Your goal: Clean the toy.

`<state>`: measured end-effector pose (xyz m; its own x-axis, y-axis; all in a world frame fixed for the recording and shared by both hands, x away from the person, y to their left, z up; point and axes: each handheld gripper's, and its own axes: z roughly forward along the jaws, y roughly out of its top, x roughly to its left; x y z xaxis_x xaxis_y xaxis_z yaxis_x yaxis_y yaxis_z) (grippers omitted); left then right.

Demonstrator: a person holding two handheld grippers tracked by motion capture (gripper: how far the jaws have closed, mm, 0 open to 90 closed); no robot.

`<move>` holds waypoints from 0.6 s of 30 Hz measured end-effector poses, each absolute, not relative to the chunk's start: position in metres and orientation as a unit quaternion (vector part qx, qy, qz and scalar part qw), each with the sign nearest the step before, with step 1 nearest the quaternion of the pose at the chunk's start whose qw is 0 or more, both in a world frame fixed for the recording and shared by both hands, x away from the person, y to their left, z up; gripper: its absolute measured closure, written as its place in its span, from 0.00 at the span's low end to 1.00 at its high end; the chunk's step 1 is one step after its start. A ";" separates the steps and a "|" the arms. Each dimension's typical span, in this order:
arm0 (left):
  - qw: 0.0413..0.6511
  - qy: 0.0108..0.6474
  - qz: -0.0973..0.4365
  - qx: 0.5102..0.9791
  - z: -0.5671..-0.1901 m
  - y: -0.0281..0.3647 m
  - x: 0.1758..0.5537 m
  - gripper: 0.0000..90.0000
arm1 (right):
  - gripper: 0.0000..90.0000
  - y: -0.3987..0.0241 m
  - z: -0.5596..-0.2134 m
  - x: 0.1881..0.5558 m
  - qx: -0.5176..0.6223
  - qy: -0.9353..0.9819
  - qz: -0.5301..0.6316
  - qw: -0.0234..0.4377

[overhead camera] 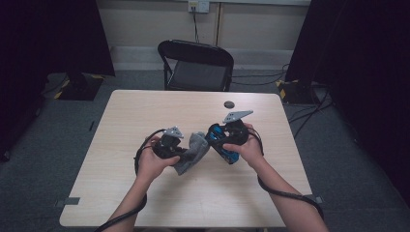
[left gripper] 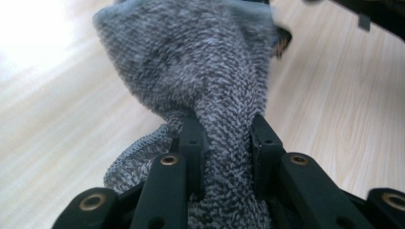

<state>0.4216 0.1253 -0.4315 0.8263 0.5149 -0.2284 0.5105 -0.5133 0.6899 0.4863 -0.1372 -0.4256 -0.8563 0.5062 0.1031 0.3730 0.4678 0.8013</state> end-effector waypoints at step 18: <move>0.332 0.287 0.076 0.895 -0.466 0.134 0.408 0.32 | 0.29 -0.141 -0.425 0.483 0.253 0.853 0.452 0.071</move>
<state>0.4081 0.1335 -0.4660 0.8237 0.5643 -0.0551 0.4639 -0.6149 0.6377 0.4828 -0.1412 -0.4254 -0.8618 0.4956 0.1080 0.3678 0.4639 0.8059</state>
